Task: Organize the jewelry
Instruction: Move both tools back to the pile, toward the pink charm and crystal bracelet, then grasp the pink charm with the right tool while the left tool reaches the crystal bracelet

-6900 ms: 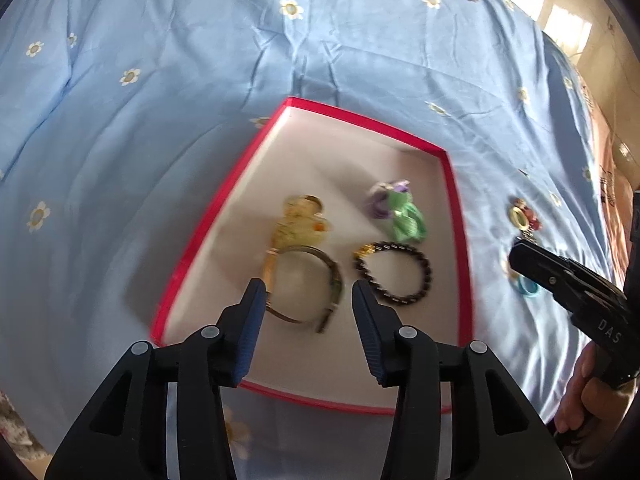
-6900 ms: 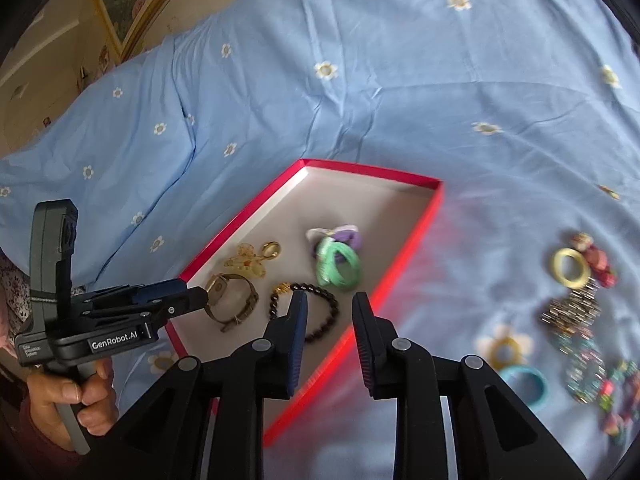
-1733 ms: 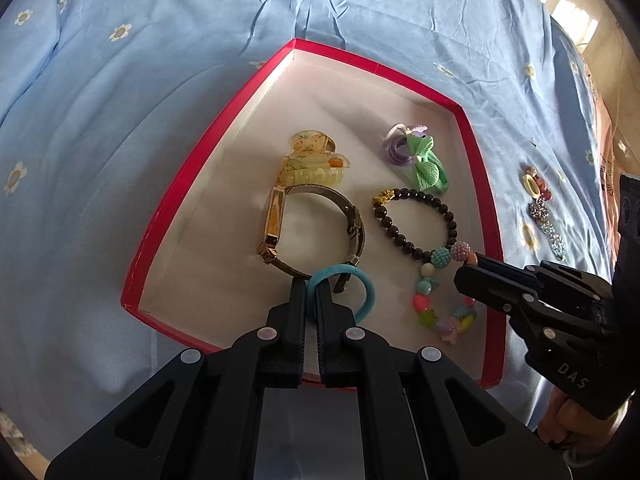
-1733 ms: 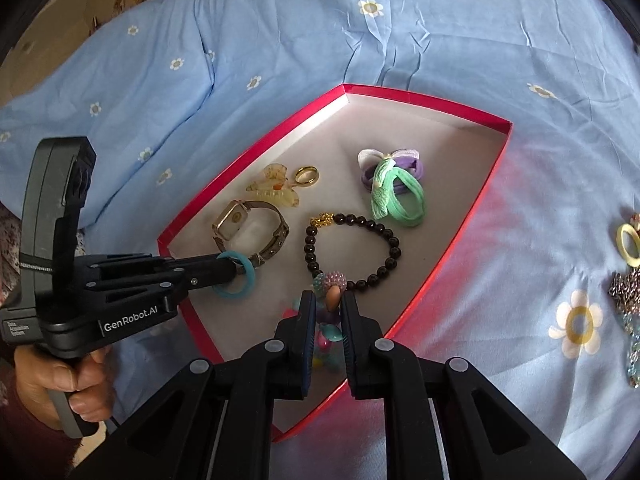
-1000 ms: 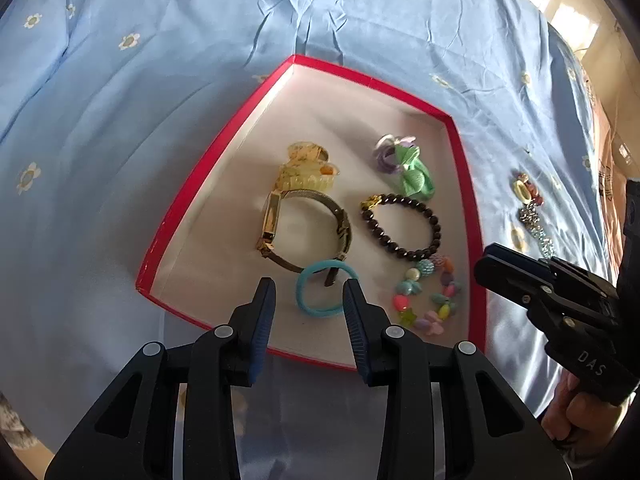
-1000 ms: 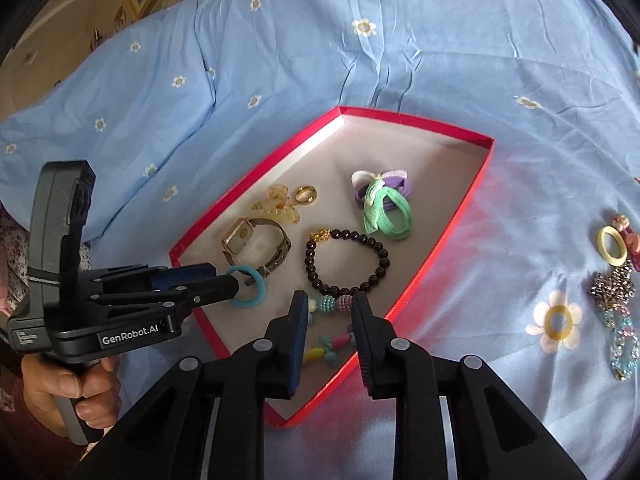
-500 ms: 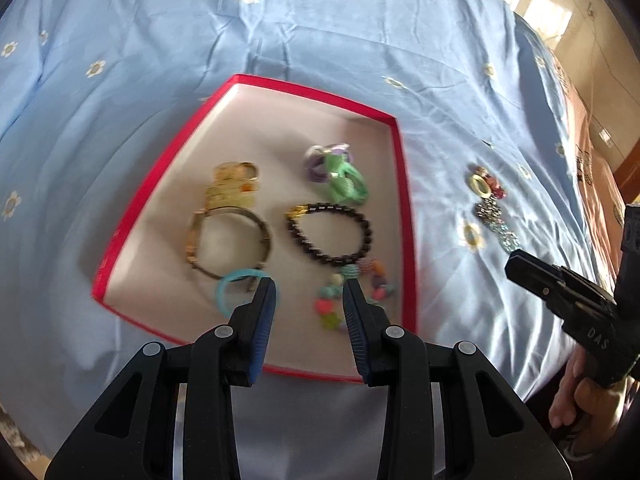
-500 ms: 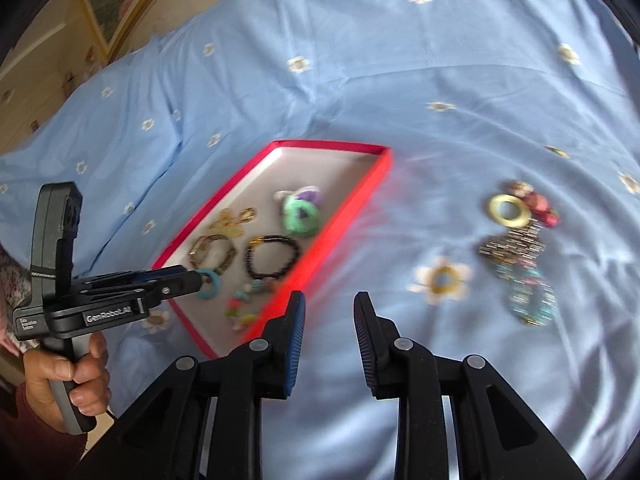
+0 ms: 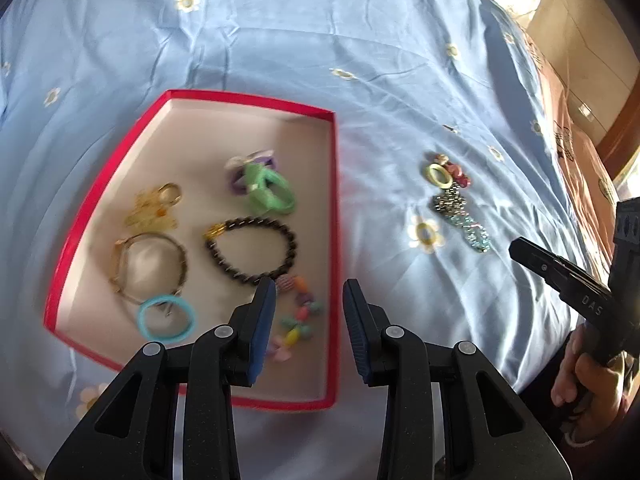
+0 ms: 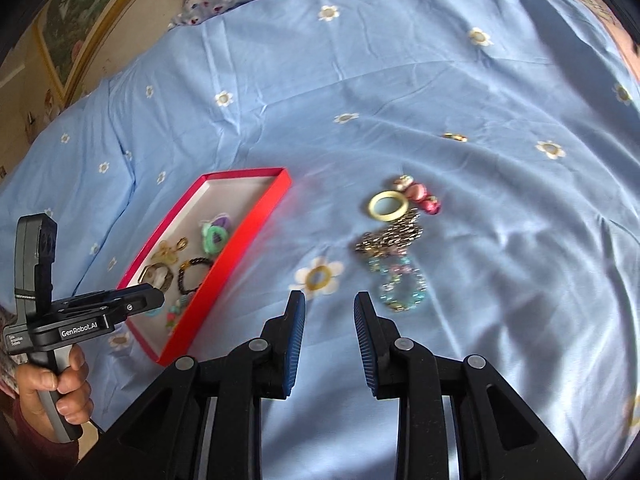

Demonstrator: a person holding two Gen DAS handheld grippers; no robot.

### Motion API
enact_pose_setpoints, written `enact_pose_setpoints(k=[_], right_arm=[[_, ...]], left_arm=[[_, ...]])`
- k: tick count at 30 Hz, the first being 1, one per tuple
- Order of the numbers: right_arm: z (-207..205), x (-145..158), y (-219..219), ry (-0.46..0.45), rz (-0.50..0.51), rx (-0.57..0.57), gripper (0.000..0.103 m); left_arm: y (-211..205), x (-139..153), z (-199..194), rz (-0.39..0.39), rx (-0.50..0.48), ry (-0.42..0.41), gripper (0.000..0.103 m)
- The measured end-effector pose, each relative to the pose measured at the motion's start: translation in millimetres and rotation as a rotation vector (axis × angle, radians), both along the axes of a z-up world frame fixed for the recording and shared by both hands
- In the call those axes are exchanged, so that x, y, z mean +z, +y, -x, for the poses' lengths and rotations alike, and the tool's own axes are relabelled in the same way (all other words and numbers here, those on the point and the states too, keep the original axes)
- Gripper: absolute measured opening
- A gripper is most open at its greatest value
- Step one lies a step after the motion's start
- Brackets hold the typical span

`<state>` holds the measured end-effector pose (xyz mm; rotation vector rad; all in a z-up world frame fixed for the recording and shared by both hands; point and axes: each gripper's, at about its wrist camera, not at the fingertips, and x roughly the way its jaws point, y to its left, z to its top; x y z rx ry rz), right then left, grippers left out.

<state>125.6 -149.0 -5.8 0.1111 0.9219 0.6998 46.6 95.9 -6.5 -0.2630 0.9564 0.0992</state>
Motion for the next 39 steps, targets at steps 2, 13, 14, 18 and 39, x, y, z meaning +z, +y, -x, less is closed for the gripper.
enact_pose_setpoints(k=[2, 13, 14, 18, 39], right_arm=[[-4.4, 0.2, -6.2, 0.0, -0.003, -0.012, 0.028], [-41.6, 3.3, -29.7, -0.014, 0.015, -0.038, 0.028], [-45.8, 3.2, -31.5, -0.015, 0.017, -0.039, 0.028], [-64.6, 1.0, -35.3, -0.009, 0.022, -0.036, 0.028], [-146.4, -42.6, 14.3, 0.065, 0.136, 0.138, 0.033]], left_arm=[[-5.8, 1.6, -6.6, 0.001, -0.017, -0.002, 0.033], [-54.8, 0.6, -50.1, 0.036, -0.14, 0.006, 0.033], [-59.8, -1.0, -54.3, 0.04, -0.148, 0.01, 0.033], [-83.5, -9.6, -73.3, 0.077, -0.197, 0.026, 0.033], [-129.2, -55.7, -133.9, 0.166, -0.283, 0.055, 0.013]])
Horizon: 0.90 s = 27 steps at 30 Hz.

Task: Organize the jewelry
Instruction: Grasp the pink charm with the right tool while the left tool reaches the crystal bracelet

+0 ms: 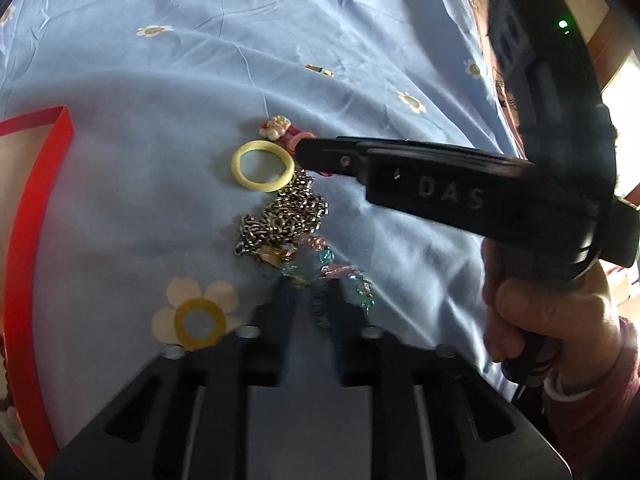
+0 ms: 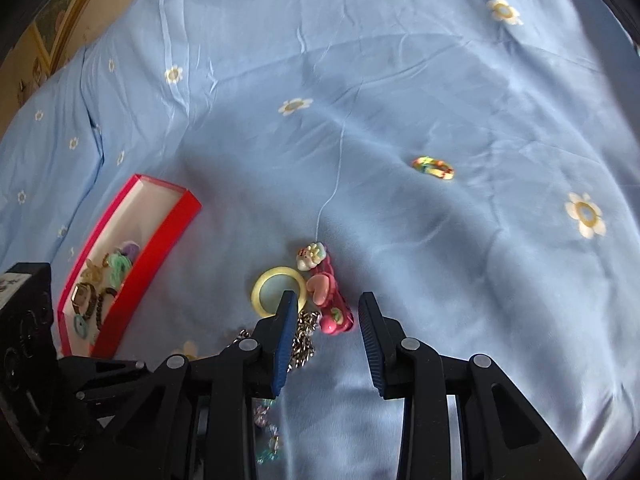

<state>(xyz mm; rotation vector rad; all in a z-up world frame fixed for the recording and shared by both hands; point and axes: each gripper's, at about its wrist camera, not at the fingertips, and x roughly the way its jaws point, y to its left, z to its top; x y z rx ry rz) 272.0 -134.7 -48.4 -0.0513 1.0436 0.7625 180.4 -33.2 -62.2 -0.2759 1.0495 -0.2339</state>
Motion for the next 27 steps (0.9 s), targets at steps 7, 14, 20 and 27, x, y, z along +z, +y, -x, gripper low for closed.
enact_pose_setpoints(k=[7, 14, 20, 27], right_arm=[[2.6, -3.7, 4.5, -0.006, 0.016, -0.013, 0.019], [23.3, 10.7, -13.4, 0.014, -0.074, -0.067, 0.018], [49.3, 22.7, -24.6, 0.023, -0.157, -0.11, 0.017], [83.3, 27.3, -29.0, 0.057, -0.227, -0.118, 0.017]], left_arm=[[17.2, 3.8, 8.3, 0.028, 0.012, -0.012, 0.013], [36.9, 20.4, 29.6, 0.041, 0.037, -0.052, 0.013], [52.0, 36.1, 47.3, 0.051, 0.067, -0.086, 0.013], [71.2, 49.1, 72.7, 0.054, 0.107, -0.1, 0.013]])
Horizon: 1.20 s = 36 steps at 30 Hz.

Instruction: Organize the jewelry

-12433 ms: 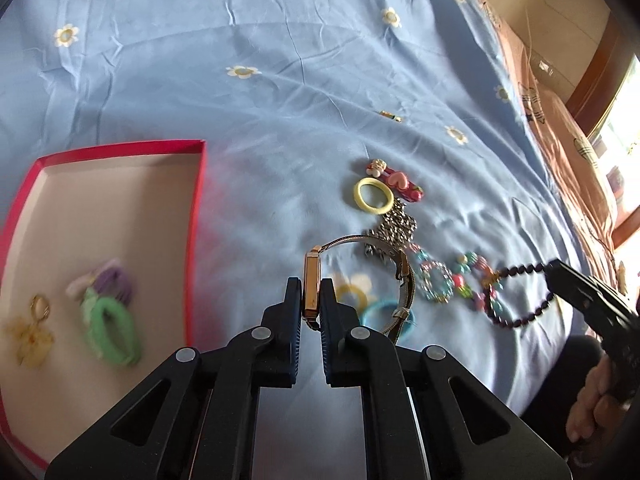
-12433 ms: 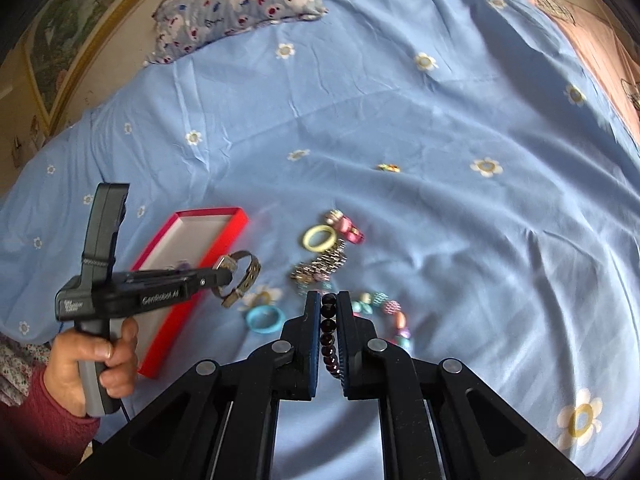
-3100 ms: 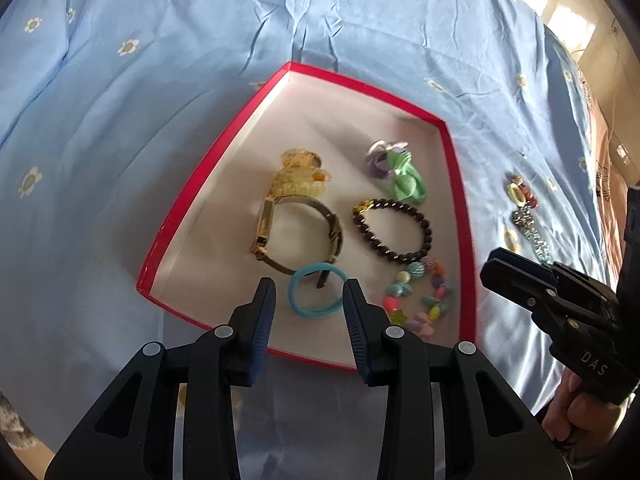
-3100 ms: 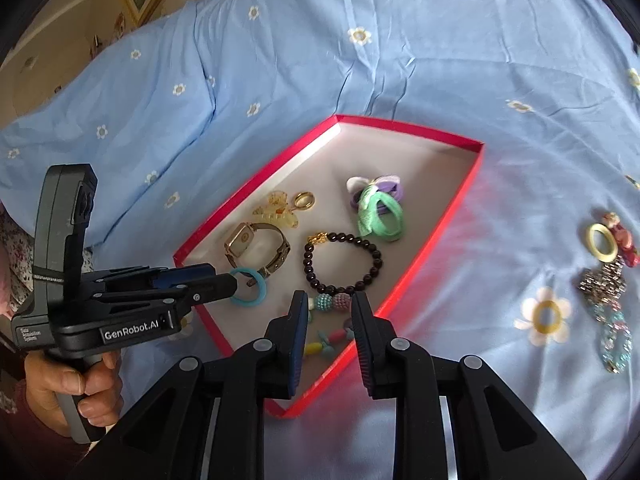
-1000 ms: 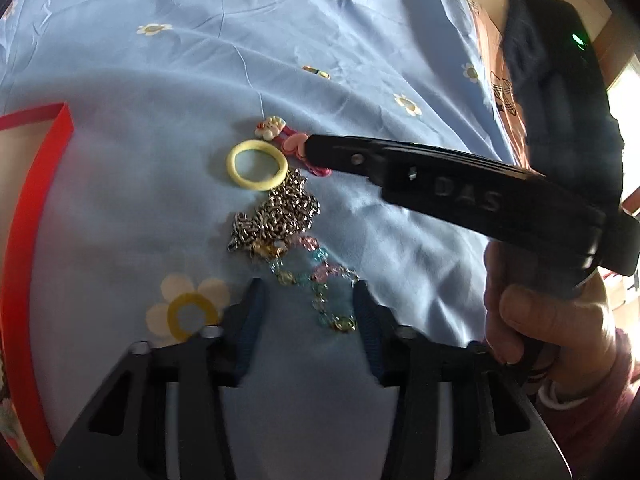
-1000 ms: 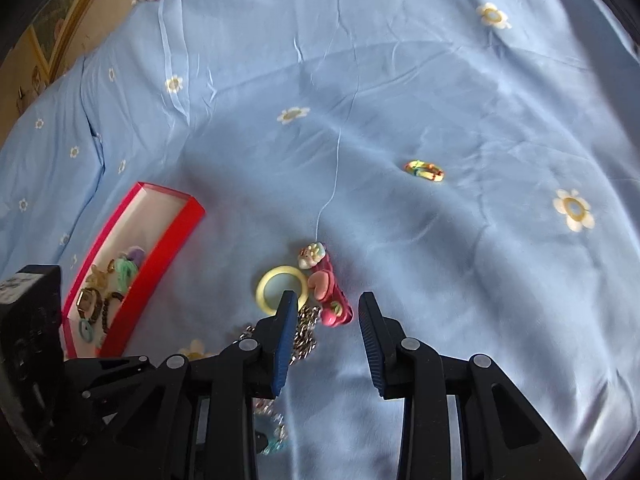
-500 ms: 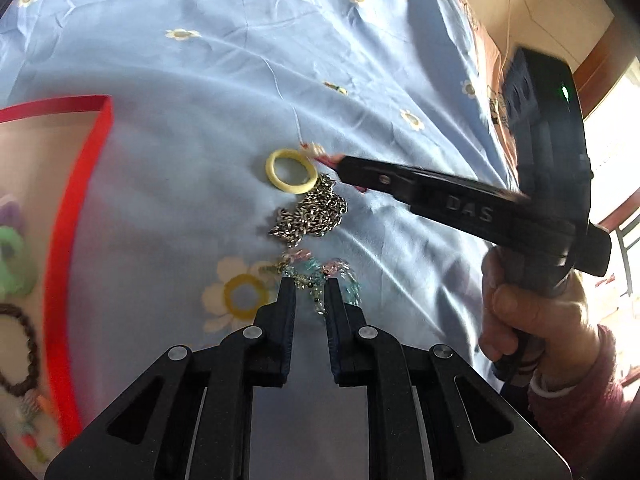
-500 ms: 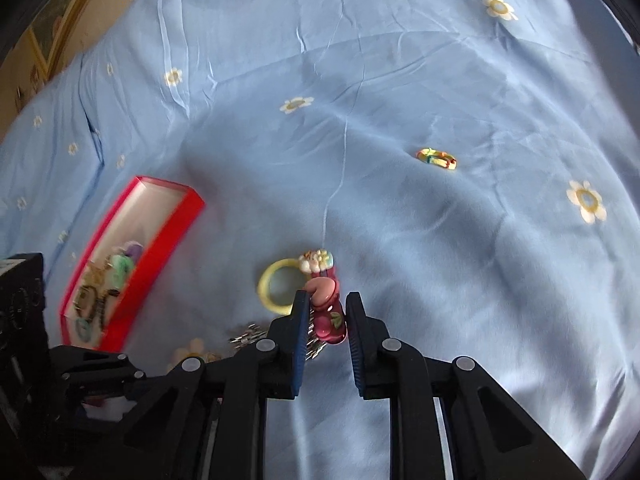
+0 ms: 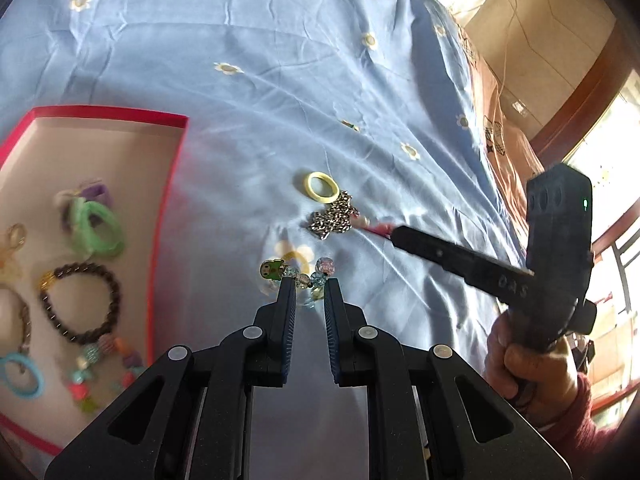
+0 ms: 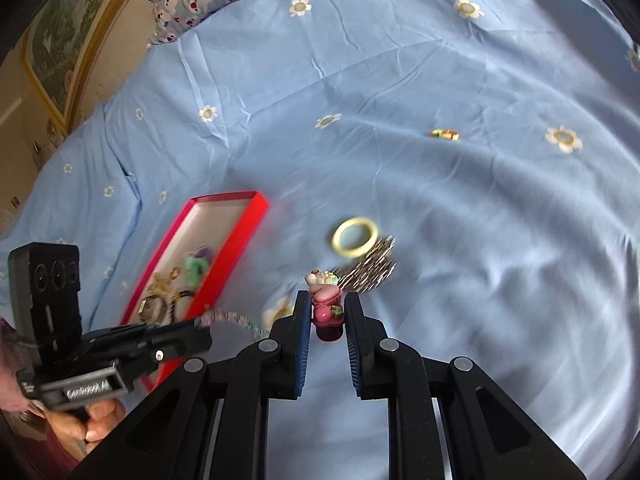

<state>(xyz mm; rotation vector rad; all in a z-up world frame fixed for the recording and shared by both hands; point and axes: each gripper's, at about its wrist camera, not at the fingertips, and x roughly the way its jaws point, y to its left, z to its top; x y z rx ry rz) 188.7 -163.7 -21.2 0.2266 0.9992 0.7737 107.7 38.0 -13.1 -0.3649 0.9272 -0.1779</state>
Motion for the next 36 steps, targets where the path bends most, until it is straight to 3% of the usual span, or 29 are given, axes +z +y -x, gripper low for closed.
enact_pose_setpoints(k=[6, 7, 16, 21, 24, 26, 28, 31, 36], right_arm=[[24.7, 0.5, 11.6, 0.016, -0.027, 0.018, 0.017], [28.2, 0.7, 14.0, 0.017, -0.032, 0.02, 0.017], [52.9, 5.3, 38.1, -0.009, -0.036, 0.062, 0.017], [57.8, 6.6, 38.6, -0.021, -0.028, 0.057, 0.017], [59.4, 7.4, 31.8, -0.024, -0.031, 0.036, 0.017], [58.2, 7.1, 24.7, -0.019, -0.033, 0.02, 0.017], [56.5, 6.1, 16.7, -0.012, -0.037, 0.004, 0.017], [54.1, 2.8, 6.6, 0.004, -0.048, -0.016, 0.017], [51.2, -3.9, -5.2, 0.032, -0.064, -0.043, 0.017]], left_arm=[[12.9, 7.0, 20.3, -0.003, 0.029, -0.013, 0.013], [15.1, 8.1, 23.8, -0.003, 0.034, -0.016, 0.0], [32.2, 18.7, 50.6, 0.004, 0.069, -0.043, 0.0], [28.9, 8.4, 46.6, 0.008, 0.032, 0.003, 0.001], [14.8, -0.7, 37.7, -0.029, 0.004, 0.031, 0.016], [3.4, -6.9, 29.2, -0.074, -0.017, 0.047, 0.04], [-5.0, -12.3, 21.0, -0.124, -0.027, 0.057, 0.053], [-18.7, -18.3, 10.1, -0.234, -0.06, 0.071, 0.059], [-39.4, -28.5, -2.2, -0.441, -0.201, 0.073, 0.067]])
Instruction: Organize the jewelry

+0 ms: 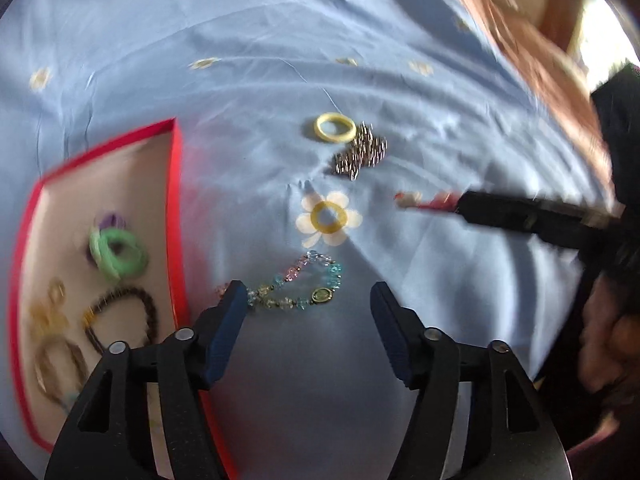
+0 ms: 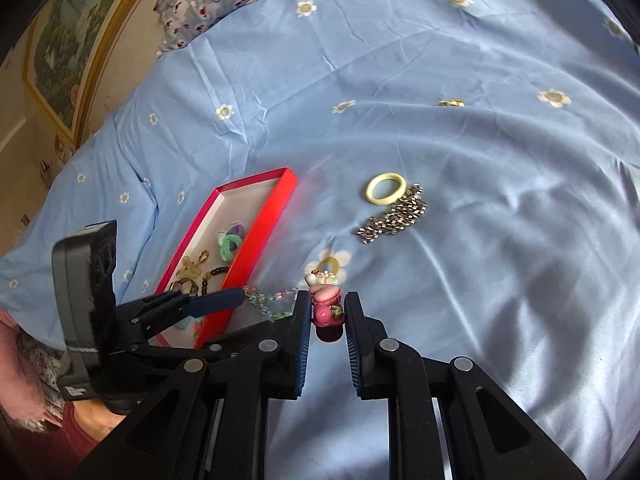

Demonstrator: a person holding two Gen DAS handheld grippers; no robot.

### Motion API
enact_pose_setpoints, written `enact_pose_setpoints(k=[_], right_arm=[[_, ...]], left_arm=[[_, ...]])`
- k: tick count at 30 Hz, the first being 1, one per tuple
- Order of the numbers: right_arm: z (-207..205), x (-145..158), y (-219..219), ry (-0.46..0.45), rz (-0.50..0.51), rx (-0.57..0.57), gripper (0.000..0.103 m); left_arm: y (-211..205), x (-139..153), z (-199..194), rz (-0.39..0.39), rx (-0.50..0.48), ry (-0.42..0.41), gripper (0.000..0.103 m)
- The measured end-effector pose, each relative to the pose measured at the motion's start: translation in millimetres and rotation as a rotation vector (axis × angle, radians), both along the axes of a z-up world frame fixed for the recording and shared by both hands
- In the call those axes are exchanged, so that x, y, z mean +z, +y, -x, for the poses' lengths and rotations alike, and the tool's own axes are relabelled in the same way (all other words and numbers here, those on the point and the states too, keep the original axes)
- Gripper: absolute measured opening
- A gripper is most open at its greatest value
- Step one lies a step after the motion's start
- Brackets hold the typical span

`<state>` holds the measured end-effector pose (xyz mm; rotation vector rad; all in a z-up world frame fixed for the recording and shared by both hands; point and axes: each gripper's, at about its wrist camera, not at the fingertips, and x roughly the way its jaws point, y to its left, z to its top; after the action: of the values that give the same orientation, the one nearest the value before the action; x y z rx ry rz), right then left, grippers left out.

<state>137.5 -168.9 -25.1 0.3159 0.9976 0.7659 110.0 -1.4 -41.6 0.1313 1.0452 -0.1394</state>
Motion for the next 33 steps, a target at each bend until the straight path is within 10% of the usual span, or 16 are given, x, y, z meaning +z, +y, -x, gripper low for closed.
enact_pose_setpoints(k=[4, 9, 33], right_arm=[[-1.9, -1.2, -9.9, 0.005, -0.008, -0.026, 0.017], [-2.6, -0.3, -13.7, 0.005, -0.008, -0.037, 0.017], [21.9, 25.3, 43.8, -0.036, -0.039, 0.096, 0.017]], left_arm=[[5.6, -14.2, -9.4, -0.059, -0.044, 0.028, 0.07], [11.8, -16.2, -14.7, 0.036, -0.059, 0.058, 0.009], [83.8, 61.9, 64.1, 0.362, 0.193, -0.15, 0.006]])
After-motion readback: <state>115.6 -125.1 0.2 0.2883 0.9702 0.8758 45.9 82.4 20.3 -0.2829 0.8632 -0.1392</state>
